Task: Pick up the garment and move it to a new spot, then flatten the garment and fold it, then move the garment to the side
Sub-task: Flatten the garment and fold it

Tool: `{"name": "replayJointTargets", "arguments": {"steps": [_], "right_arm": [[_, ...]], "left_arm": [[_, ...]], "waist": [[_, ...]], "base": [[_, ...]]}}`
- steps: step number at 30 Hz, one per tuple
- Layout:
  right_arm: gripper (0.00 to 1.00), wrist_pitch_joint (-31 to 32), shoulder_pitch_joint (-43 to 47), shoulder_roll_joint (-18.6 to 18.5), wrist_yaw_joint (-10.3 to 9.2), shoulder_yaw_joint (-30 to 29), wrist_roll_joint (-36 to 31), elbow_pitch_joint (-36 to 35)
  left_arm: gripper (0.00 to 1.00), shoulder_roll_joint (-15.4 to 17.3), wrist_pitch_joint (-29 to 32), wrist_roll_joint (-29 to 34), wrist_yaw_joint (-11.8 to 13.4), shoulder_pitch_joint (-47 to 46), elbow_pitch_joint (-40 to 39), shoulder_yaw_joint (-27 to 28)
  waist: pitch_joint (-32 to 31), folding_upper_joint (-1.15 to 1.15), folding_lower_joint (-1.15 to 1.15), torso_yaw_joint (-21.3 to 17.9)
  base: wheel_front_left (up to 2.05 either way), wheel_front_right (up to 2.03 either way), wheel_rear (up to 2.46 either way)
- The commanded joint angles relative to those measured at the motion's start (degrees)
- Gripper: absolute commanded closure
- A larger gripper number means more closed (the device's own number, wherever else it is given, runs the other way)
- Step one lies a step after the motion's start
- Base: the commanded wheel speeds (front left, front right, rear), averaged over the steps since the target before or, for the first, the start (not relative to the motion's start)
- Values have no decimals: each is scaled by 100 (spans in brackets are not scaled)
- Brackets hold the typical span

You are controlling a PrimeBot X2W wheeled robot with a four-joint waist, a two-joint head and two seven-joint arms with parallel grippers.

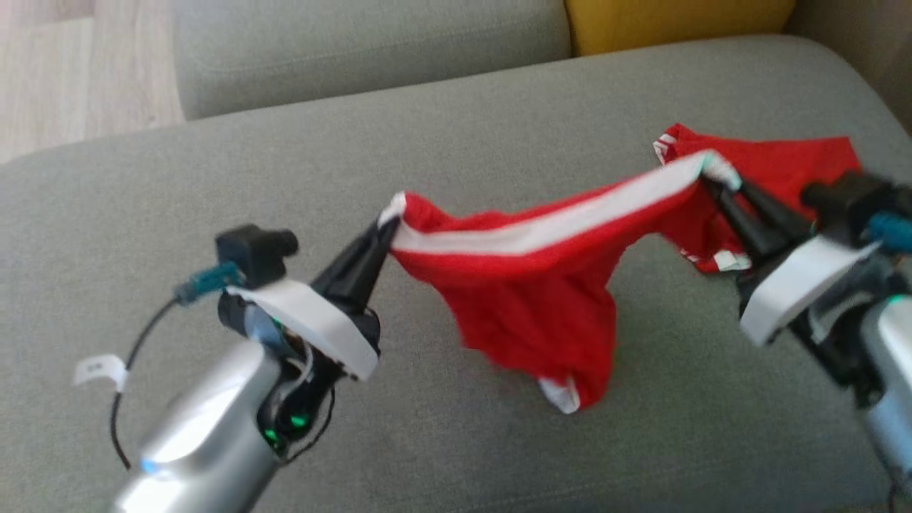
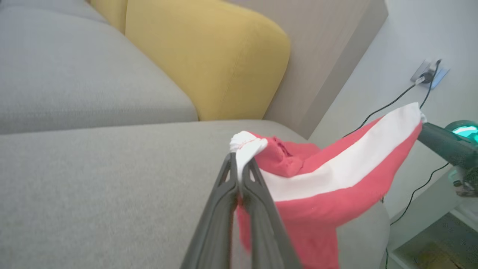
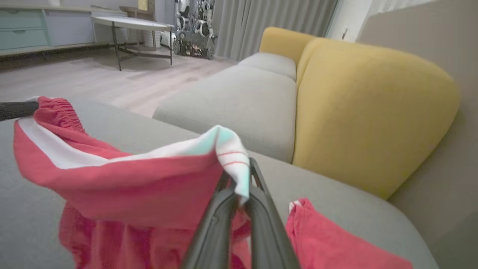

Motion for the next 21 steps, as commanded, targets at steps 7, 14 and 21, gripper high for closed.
{"name": "replayJointTargets", "arguments": {"steps": [7, 14, 21], "right_arm": [[100, 212, -833, -349, -4, 223, 283, -317], [100, 273, -1301, -482, -4, 420, 521, -66], [100, -13, -2133, -409, -4, 484, 482, 322]], "left_arm": [[100, 431, 190, -229, 399, -352, -1091, 592], [100, 813, 482, -129, 628, -520, -1507, 720], [100, 877, 789, -36, 905, -1340, -1696, 986]], "waist": [[-181, 0, 0, 83], [-236, 0, 0, 120], [-339, 0, 0, 143]], "base": [[0, 0, 0], [0, 0, 0], [0, 0, 0]]}}
